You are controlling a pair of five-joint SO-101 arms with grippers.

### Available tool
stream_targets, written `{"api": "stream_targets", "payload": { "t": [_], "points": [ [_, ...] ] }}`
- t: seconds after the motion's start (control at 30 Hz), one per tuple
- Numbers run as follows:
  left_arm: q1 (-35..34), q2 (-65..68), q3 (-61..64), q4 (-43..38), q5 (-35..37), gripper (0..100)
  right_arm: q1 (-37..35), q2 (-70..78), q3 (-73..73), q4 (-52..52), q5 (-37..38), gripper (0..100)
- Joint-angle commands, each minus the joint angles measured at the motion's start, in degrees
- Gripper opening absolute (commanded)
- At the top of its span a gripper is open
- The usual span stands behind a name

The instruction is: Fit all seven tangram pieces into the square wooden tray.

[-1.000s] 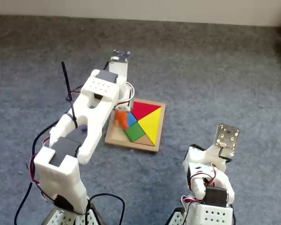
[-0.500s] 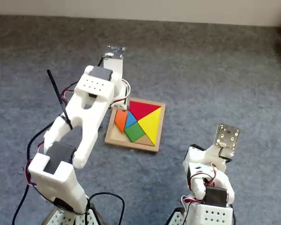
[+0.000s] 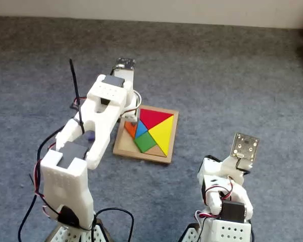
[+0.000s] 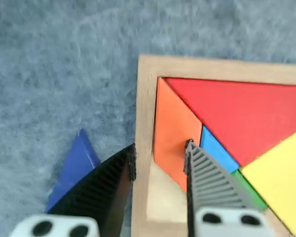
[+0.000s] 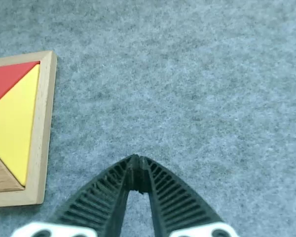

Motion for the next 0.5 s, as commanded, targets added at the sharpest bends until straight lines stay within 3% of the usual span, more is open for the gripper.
{"api": "stream_targets", "payload": {
  "t": [0.0, 0.17, 0.47],
  "points": [
    [-1.63, 1.63, -4.88, -2.2, -0.18, 17, 0.84, -0.31, 8.22, -2.07, 0.44, 0.5],
    [-1.8, 3.12, -10.07, -1.32, -0.09, 17, 0.84, -0.31, 8.22, -2.07, 0.44, 0.5],
    [-1.98, -8.31, -16.31, 15.74, -0.18, 17, 0.75, -0.31, 8.22, -2.07, 0.44, 0.5]
  ]
}}
